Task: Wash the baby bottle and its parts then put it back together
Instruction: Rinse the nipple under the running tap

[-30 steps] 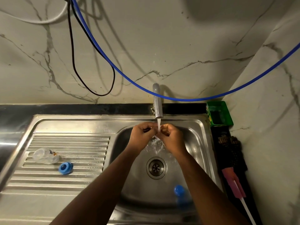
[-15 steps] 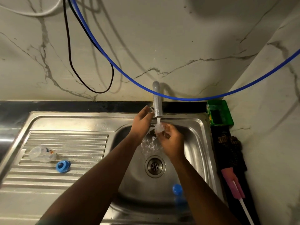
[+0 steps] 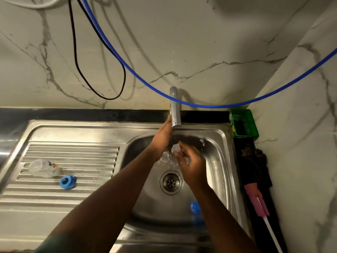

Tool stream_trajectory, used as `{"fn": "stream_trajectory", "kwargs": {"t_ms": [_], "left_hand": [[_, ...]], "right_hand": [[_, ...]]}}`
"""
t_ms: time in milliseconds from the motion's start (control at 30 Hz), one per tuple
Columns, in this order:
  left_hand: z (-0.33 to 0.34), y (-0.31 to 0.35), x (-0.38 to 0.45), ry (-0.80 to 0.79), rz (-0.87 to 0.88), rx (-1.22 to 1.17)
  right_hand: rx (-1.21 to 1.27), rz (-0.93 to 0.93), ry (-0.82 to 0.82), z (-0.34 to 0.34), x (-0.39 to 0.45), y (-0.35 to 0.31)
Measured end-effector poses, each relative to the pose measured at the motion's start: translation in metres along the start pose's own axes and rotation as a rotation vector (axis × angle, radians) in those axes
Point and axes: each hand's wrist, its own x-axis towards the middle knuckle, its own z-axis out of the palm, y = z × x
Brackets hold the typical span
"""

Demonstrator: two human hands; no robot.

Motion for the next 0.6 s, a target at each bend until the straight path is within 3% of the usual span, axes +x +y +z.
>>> {"fn": "stream_trajectory", "kwargs": {"t_ms": [67, 100, 133, 200, 267, 367, 400, 500, 600], "left_hand": [[-0.011, -0.011, -0.009, -0.035, 0.048, 0.117], [-0.017, -0.02, -0.015, -0.006, 0.075, 0.215], [-0.023, -0.031, -0.024, 0.049, 0.096, 0.327], [-0.037, -0.062, -0.048, 0.148, 0.111, 0.521], [-0.057, -0.094, -0.075, 0.187, 0.079, 0.654], [-0.087, -0.131, -0.109, 0.234, 0.103, 0.796], [-0.095, -0.139, -0.116, 0.241, 0.117, 0.83], [-0.116, -0.157, -0.136, 0.23, 0.165, 0.896], [-0.136, -0.17, -0.154, 0.234, 0.212, 0.936]], "right_hand": [[-0.247, -0.121, -0.064, 0.007, -0.014, 0.014], [-0.432, -0.155, -0.172, 0.01, -0.018, 0.025], [-0.609, -0.119, -0.33, 0.012, -0.022, 0.033], [-0.747, 0.159, -0.603, 0.012, -0.027, 0.036], [-0.656, 0.177, -0.51, 0.011, -0.027, 0.029], [-0.491, -0.036, -0.257, 0.017, -0.035, 0.009], [-0.508, -0.043, -0.265, 0.019, -0.04, 0.008], [-0.629, 0.259, -0.518, 0.024, -0.056, 0.017], [-0.502, 0.102, -0.456, 0.027, -0.067, 0.011]]}}
